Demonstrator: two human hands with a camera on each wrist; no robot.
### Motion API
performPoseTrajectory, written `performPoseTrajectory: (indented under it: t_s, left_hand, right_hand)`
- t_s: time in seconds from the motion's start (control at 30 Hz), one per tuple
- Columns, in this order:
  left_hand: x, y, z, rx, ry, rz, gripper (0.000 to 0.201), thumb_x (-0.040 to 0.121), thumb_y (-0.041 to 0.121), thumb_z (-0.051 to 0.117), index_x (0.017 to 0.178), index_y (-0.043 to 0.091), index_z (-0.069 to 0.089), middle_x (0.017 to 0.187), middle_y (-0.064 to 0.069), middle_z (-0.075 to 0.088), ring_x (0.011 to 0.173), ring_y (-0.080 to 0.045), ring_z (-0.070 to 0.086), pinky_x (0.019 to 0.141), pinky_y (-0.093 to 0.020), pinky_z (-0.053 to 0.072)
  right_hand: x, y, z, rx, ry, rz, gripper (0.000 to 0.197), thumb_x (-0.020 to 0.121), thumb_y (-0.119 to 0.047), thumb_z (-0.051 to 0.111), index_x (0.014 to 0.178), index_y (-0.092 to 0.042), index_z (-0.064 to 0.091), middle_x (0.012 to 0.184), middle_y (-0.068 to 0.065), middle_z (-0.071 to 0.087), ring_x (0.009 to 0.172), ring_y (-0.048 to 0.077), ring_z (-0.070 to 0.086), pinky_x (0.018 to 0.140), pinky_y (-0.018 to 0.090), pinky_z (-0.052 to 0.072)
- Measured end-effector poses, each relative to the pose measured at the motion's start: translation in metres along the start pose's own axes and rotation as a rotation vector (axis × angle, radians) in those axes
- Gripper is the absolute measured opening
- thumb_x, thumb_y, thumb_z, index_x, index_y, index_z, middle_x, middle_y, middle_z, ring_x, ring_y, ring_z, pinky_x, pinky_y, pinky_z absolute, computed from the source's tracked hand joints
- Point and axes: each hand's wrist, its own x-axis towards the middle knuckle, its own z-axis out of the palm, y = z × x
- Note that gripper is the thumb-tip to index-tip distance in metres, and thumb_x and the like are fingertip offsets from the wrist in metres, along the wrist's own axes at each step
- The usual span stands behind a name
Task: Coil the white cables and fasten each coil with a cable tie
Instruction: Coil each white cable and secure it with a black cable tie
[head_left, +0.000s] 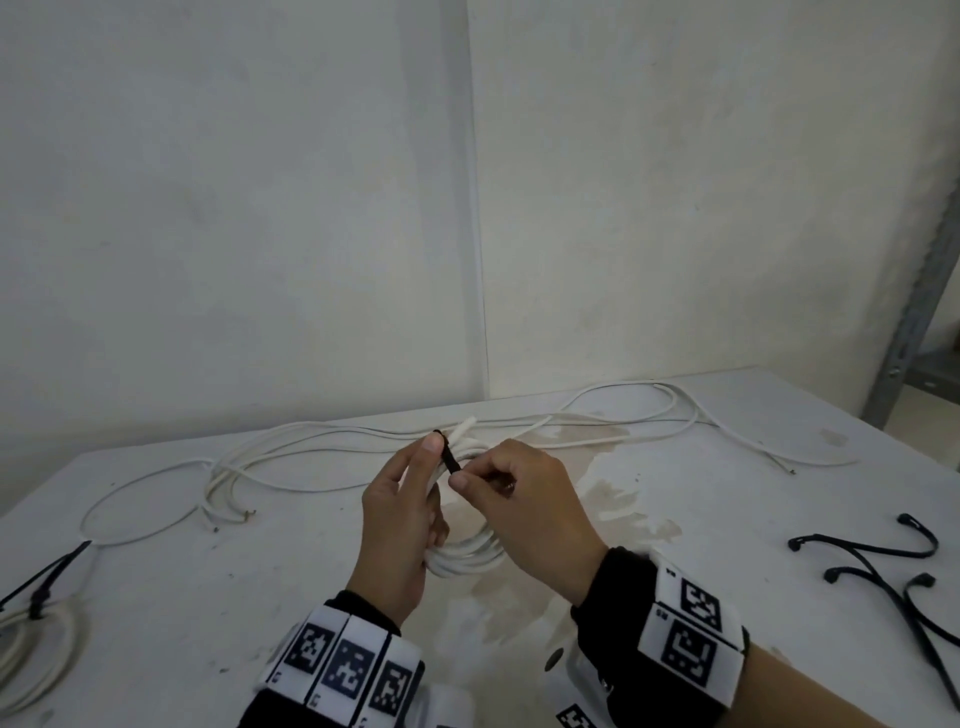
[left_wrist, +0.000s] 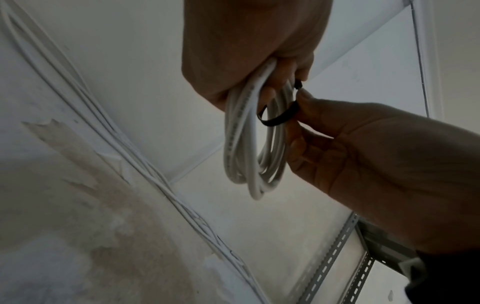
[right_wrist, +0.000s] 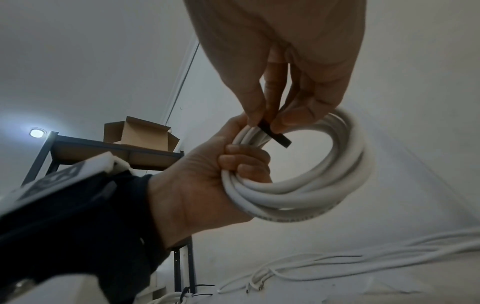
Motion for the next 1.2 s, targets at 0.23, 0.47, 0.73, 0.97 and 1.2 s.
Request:
performPoseTrajectory:
  t_s: [0.23, 0.47, 0.73, 0.97, 1.2]
  left_hand:
    - [-0.002, 0.001, 0.001, 0.085, -0.020, 0.031, 0.022, 0.092, 0.028, 0.051, 0.094, 0.013, 0.067, 0.041, 0.006, 0.033, 0.036, -0.007, 0.029, 0.040, -0.021, 0.029]
    - [-0.002, 0.006, -0.013, 0.045, -0.020, -0.009, 0.024, 0.090, 0.033, 0.053, 0.083, 0.015, 0.068, 0.041, 0.008, 0.027, 0.036, -0.007, 0.025, 0.039, -0.021, 0.027]
    - [-0.011, 0.003, -0.016, 0.052, -0.082, -0.050, 0.023, 0.089, 0.030, 0.054, 0.095, 0.014, 0.070, 0.040, 0.008, 0.027, 0.035, -0.006, 0.024, 0.038, -0.019, 0.027]
    - [-0.011, 0.005, -0.019, 0.162, -0.142, -0.032, 0.022, 0.085, 0.027, 0.058, 0.097, 0.014, 0.071, 0.039, 0.007, 0.032, 0.035, -0.007, 0.026, 0.039, -0.020, 0.027]
    - [-0.011, 0.010, -0.016, 0.191, -0.161, -0.057, 0.017, 0.086, 0.026, 0.059, 0.091, 0.014, 0.070, 0.041, 0.006, 0.032, 0.036, -0.008, 0.026, 0.039, -0.020, 0.026]
  right_hand:
    - [0.002, -0.001, 0.008, 0.153, 0.110, -0.005, 0.018, 0.084, -0.012, 0.065, 0.067, -0.014, 0.059, 0.060, -0.006, 0.051, 0.053, 0.000, 0.047, 0.053, 0.010, 0.036]
    - [0.005, -0.001, 0.003, 0.185, 0.027, -0.042, 0.018, 0.076, -0.009, 0.073, 0.076, -0.023, 0.061, 0.060, -0.008, 0.049, 0.048, 0.005, 0.045, 0.049, 0.014, 0.041]
    - [0.007, -0.001, -0.003, 0.074, 0.060, -0.117, 0.016, 0.081, -0.008, 0.068, 0.075, -0.023, 0.067, 0.068, -0.009, 0.053, 0.054, -0.002, 0.048, 0.054, 0.009, 0.035]
    - [0.018, -0.009, -0.012, -0.055, -0.217, -0.136, 0.024, 0.089, -0.021, 0.059, 0.068, -0.033, 0.061, 0.079, -0.012, 0.052, 0.076, -0.006, 0.045, 0.075, 0.004, 0.032]
    - [0.021, -0.011, -0.013, -0.103, -0.126, -0.168, 0.023, 0.091, -0.017, 0.056, 0.069, -0.022, 0.061, 0.069, -0.014, 0.057, 0.071, -0.003, 0.049, 0.070, 0.011, 0.037]
